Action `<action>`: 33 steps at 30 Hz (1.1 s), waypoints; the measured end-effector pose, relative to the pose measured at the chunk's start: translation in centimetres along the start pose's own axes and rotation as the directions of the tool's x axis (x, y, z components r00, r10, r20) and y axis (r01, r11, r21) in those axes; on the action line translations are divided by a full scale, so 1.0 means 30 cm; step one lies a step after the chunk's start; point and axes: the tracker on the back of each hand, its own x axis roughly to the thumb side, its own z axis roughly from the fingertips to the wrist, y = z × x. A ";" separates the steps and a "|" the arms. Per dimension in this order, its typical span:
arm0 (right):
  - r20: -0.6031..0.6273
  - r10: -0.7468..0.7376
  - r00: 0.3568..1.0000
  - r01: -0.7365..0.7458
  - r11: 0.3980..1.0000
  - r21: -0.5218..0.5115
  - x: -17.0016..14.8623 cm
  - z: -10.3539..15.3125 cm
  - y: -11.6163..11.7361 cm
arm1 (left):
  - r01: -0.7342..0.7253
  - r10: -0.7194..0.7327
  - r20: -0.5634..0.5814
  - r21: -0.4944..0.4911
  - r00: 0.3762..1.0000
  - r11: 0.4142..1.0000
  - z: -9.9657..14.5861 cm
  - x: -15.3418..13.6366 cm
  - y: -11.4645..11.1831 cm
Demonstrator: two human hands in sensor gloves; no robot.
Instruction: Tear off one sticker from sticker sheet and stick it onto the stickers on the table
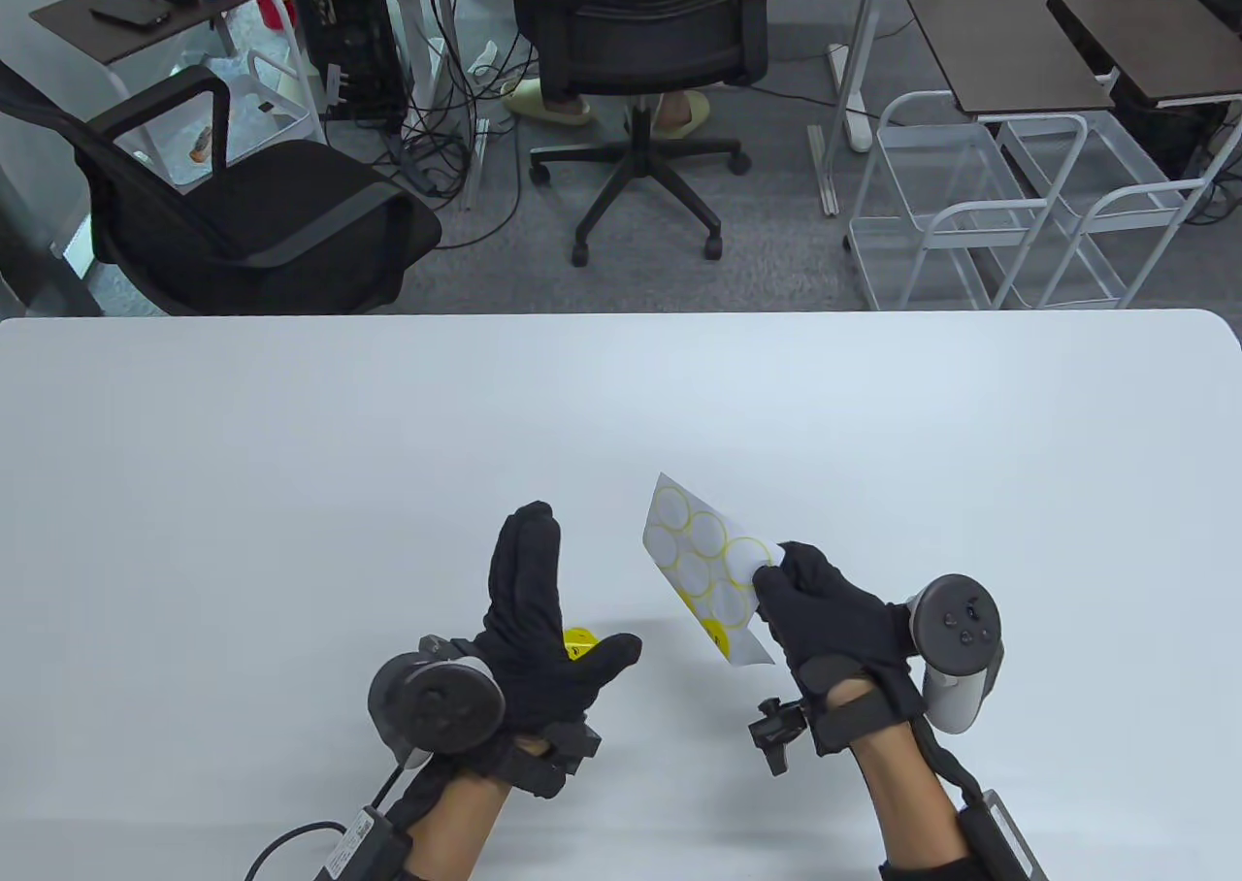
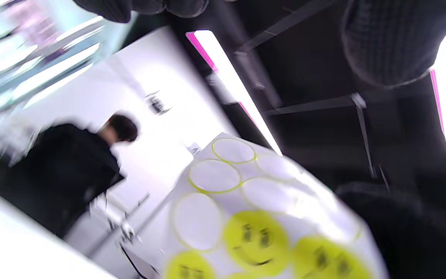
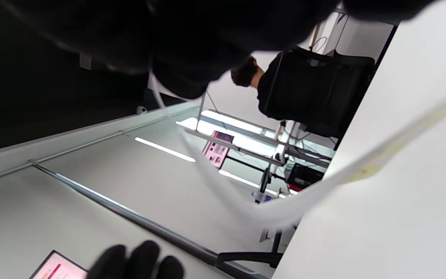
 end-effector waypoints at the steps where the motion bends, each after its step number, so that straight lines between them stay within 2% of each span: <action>1: 0.007 -0.005 1.000 0.005 1.000 0.013 0.005 0.000 0.001 | -0.138 0.137 -0.071 -0.005 0.988 0.990 0.001 -0.026 -0.001; 2: 0.015 -0.004 1.000 0.004 1.000 0.029 0.009 0.000 0.003 | -0.221 0.219 -0.119 0.000 0.969 0.975 0.000 -0.047 -0.002; 4: 0.028 0.000 1.000 -0.002 0.998 0.070 0.014 -0.003 0.011 | -0.283 0.277 -0.159 -0.012 0.947 0.959 -0.004 -0.075 -0.001; 7: 0.044 -0.006 0.999 0.000 0.988 0.153 0.017 -0.006 0.030 | -0.312 0.297 -0.187 -0.057 0.936 0.948 -0.007 -0.099 -0.005; 8: 0.059 -0.020 0.998 0.008 0.979 0.203 0.019 -0.009 0.041 | -0.358 0.336 -0.208 -0.081 0.919 0.930 -0.007 -0.107 -0.015; 11: 0.067 -0.032 0.997 0.013 0.962 0.272 0.020 -0.011 0.059 | -0.431 0.374 -0.292 -0.162 0.880 0.888 -0.009 -0.134 -0.046; 14: 0.077 -0.017 0.997 -0.005 0.963 0.268 0.022 -0.011 0.062 | -0.550 0.419 -0.415 -0.275 0.808 0.789 -0.005 -0.180 -0.089; 15: 0.079 -0.013 0.997 -0.009 0.965 0.263 0.021 -0.012 0.059 | -0.628 0.459 -0.465 -0.319 0.757 0.710 0.003 -0.195 -0.111; 17: 0.078 -0.012 0.997 -0.008 0.970 0.241 0.021 -0.013 0.050 | -0.690 0.469 -0.539 -0.336 0.699 0.642 0.013 -0.203 -0.137; 18: 0.079 -0.002 0.997 -0.016 0.973 0.230 0.021 -0.013 0.043 | -0.690 0.460 -0.550 -0.341 0.697 0.639 0.015 -0.201 -0.145; 21: 0.083 0.053 0.995 -0.068 0.980 0.188 0.019 -0.014 0.019 | -0.625 0.413 -0.505 -0.379 0.758 0.683 0.008 -0.190 -0.147; 23: 0.082 0.093 0.992 -0.104 0.985 0.137 0.014 -0.014 -0.003 | -0.609 0.401 -0.495 -0.386 0.771 0.693 0.007 -0.183 -0.146; 27: 0.053 0.173 0.983 -0.175 0.984 0.041 0.007 -0.013 -0.034 | -0.601 0.388 -0.488 -0.423 0.782 0.678 0.005 -0.174 -0.147; 29: 0.054 0.288 0.956 -0.288 0.957 0.000 0.009 -0.011 -0.043 | -0.584 0.371 -0.478 -0.448 0.796 0.677 0.002 -0.166 -0.153; 33: 0.048 0.396 0.917 -0.392 0.917 -0.067 0.023 -0.007 -0.029 | -0.536 0.314 -0.454 -0.531 0.834 0.656 0.002 -0.150 -0.174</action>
